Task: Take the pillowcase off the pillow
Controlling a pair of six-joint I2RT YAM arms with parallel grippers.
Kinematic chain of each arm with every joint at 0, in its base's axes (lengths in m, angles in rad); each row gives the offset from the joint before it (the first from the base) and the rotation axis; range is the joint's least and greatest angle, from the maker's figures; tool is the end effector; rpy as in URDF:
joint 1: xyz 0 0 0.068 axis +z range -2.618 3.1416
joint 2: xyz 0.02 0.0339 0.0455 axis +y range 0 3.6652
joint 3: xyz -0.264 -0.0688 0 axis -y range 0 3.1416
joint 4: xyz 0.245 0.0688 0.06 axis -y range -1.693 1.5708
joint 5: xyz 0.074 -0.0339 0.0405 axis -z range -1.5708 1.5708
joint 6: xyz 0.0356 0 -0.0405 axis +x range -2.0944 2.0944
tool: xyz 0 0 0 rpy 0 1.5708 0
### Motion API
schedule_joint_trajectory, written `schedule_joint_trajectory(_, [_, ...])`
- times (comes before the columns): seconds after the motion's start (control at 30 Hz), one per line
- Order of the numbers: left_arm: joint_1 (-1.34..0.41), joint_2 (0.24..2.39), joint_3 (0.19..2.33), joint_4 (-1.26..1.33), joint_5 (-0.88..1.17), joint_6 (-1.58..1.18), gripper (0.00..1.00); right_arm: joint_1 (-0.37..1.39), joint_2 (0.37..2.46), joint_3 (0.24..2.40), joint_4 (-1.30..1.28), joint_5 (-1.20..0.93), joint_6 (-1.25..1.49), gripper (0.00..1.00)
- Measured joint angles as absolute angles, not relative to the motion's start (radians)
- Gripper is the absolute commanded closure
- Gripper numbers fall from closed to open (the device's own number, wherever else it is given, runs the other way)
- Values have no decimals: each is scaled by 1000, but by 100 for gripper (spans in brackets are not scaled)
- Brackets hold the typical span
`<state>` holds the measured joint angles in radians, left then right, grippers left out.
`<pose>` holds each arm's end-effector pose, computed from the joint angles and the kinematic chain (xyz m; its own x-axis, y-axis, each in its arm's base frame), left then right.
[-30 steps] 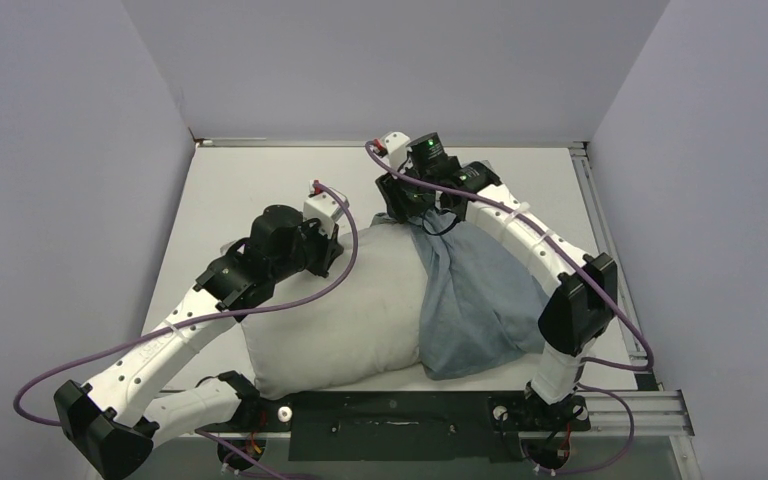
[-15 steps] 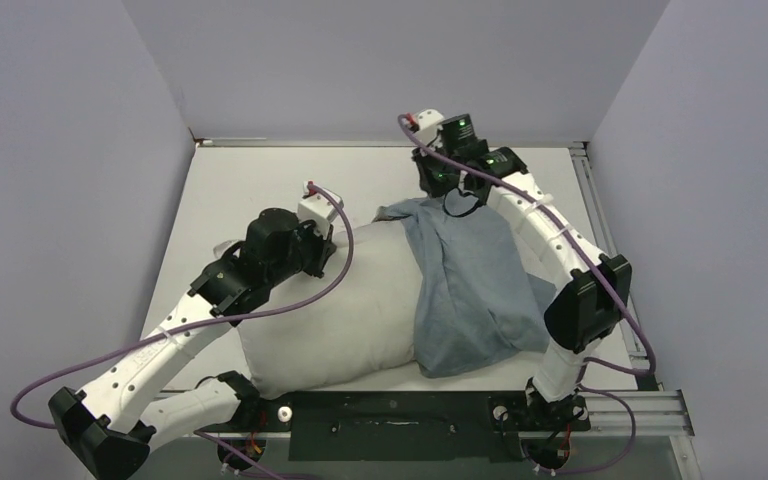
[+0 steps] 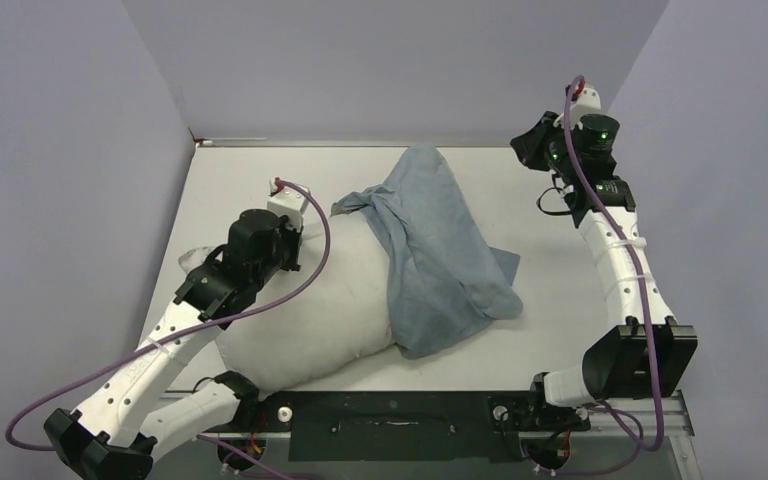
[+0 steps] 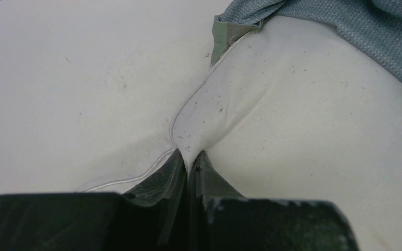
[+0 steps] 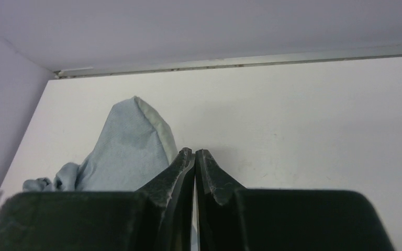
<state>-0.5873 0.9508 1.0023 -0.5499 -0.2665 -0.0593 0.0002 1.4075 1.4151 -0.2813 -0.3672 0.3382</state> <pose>0.1745 -0.1049 0.3491 -0.4175 0.2092 -0.8843 0.3178 0.9453 0.0736 0.3249 0.0128 0.4069 -0.3697 0.3096 -0.8760 -0.2366 0.8804 0.4110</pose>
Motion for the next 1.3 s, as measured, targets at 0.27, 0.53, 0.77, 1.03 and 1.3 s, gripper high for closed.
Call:
schedule_joint_trajectory(0.27, [-548,905,970,-533,-238,-65,100,186,1508,1496,-315,-454,285,58])
schedule_joint_trajectory(0.53, [-547,883,950,-511,-167,-61,100,524,1655,1697,-474,-398,61,38])
schedule_joint_trajectory(0.77, [-547,879,946,-499,-104,-56,100,675,1793,1873,-627,-276,-97,40])
schedule_joint_trajectory(1.03, [-551,869,942,-495,-79,-47,100,722,1932,2027,-743,-183,-199,63])
schedule_joint_trajectory(1.3, [-555,860,940,-495,-82,-42,100,702,1962,2043,-790,-138,-219,95])
